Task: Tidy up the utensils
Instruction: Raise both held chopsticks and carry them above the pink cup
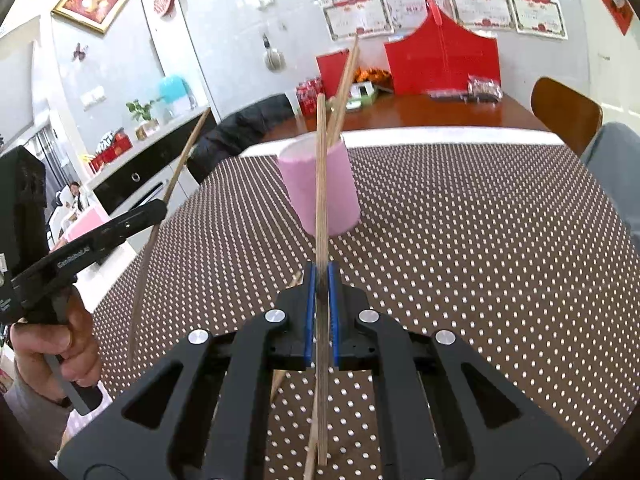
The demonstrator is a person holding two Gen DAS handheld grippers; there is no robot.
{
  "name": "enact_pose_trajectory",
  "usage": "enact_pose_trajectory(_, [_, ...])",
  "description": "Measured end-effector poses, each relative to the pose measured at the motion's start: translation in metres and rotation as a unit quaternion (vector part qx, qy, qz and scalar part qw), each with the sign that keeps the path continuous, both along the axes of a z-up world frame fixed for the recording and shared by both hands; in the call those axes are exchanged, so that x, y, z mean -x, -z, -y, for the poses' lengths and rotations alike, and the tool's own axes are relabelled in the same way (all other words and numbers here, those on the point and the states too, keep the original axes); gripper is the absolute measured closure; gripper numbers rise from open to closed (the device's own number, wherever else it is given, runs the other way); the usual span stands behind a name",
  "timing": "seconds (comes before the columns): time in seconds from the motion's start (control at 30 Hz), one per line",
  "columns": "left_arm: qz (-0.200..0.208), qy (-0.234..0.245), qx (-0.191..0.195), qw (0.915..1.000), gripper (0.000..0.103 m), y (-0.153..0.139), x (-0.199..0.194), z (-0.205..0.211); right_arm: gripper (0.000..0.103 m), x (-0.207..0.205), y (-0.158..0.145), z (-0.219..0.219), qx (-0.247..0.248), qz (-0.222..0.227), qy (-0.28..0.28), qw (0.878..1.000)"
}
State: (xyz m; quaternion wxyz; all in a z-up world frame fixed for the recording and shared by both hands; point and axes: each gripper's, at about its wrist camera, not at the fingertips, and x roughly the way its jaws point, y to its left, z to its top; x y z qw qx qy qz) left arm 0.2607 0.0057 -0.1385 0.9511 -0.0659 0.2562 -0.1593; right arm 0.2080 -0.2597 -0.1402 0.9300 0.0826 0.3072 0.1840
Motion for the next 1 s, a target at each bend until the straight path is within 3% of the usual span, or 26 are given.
enact_pose_trajectory(0.43, [0.124,0.015,0.011,0.9921,0.098,-0.059,-0.017,0.024,0.097,-0.022,-0.051,-0.005,-0.016,0.07,-0.001,0.997])
enact_pose_trajectory(0.77, [0.229,0.033,0.047,0.9717,0.098,-0.104,-0.072,0.039,0.097,-0.063,-0.119,-0.007,-0.018,0.139,-0.002,0.99])
enact_pose_trajectory(1.0, [0.255,0.047,0.082,0.9623,0.098,-0.115,-0.122,0.045,0.097,-0.103,-0.147,-0.013,-0.019,0.155,-0.008,0.988])
